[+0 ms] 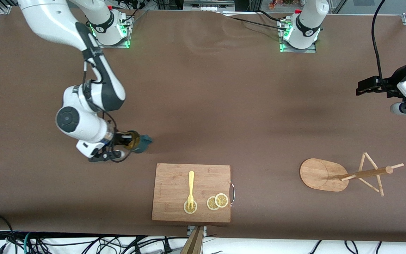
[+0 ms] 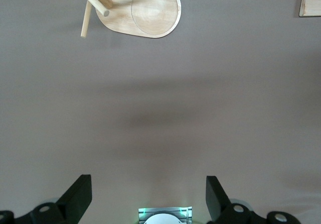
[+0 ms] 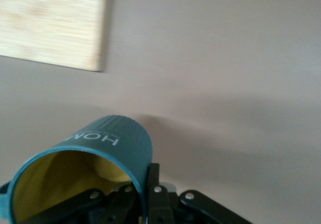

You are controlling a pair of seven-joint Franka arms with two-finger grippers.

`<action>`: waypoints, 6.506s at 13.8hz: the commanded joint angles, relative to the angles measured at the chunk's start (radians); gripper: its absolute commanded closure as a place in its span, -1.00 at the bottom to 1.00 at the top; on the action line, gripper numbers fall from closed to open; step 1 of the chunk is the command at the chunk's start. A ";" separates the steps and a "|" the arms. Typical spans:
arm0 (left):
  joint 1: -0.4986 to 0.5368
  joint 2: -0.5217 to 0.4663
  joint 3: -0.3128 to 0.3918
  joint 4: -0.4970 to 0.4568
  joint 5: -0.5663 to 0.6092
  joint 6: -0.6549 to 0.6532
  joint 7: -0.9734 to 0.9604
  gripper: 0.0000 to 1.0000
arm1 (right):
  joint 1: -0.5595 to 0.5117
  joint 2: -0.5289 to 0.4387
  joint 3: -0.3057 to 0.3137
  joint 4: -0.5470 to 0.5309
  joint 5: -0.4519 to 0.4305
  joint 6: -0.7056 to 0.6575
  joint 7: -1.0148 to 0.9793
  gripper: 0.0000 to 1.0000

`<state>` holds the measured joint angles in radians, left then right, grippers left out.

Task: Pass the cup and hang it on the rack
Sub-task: 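Carry the mug with the right gripper to the table middle, then release the mug and withdraw the right gripper while the left gripper approaches, then lower the left gripper onto the mug handle and grasp it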

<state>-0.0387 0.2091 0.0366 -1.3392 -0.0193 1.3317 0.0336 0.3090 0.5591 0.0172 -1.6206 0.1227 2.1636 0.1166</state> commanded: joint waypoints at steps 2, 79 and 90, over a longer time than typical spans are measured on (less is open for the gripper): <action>0.003 0.018 -0.004 0.037 -0.016 -0.016 -0.003 -1.00 | 0.178 0.100 -0.005 0.166 0.014 -0.056 0.246 1.00; -0.207 0.368 -0.214 -0.874 -1.889 0.971 2.629 -1.00 | 0.005 -0.548 -0.295 -0.039 -0.147 -0.452 -0.153 -1.00; -0.204 0.357 -0.207 -0.880 -1.970 0.968 2.708 1.00 | -0.192 -0.550 -0.095 -0.039 -0.138 -0.452 -0.176 -1.00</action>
<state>-0.2395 0.5714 -0.1728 -2.2239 -1.9516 2.2941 2.7058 0.1420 0.0031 -0.0997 -1.6799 -0.0173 1.7181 -0.0427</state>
